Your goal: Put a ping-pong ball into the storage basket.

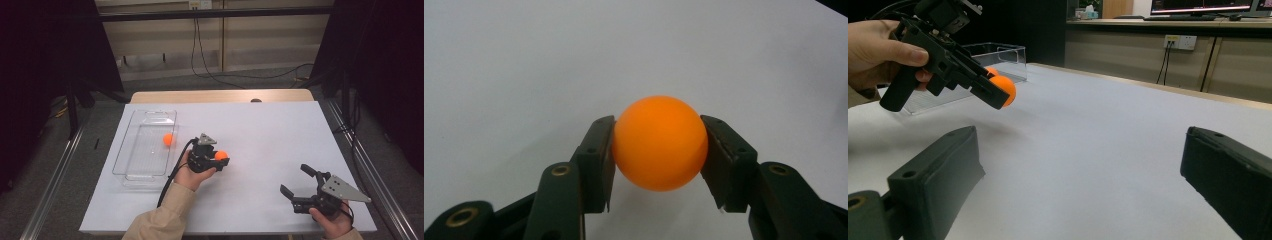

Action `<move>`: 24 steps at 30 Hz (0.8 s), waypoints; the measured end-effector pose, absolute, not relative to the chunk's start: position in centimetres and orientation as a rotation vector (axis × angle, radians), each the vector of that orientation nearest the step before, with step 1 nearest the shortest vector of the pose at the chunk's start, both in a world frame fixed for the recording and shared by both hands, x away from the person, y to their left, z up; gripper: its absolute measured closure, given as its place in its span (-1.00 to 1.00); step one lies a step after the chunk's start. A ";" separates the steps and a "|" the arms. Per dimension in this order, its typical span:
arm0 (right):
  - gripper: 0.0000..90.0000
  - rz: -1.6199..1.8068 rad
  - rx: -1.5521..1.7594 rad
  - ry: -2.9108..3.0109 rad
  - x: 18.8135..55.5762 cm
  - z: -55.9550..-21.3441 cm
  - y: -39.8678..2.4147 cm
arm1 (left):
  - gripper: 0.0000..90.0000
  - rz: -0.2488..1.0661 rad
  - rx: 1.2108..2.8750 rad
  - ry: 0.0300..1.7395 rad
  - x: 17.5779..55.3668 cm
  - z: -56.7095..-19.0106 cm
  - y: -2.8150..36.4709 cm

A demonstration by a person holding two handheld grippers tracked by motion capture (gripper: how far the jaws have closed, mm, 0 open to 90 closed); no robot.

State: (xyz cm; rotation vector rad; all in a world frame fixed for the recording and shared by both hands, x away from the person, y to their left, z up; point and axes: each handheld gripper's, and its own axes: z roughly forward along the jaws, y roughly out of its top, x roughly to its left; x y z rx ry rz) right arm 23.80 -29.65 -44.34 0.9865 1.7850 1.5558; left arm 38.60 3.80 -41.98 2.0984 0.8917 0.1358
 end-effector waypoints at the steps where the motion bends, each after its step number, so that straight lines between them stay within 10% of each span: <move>1: -0.95 1.556 0.987 1.786 23.8 -44.3 -29.6 | 0.13 0.139 2.103 0.890 38.6 -41.9 3.9; 24: -0.95 1.559 0.986 1.784 23.8 -44.3 -29.6 | 0.13 0.137 2.090 0.907 38.3 -41.0 5.2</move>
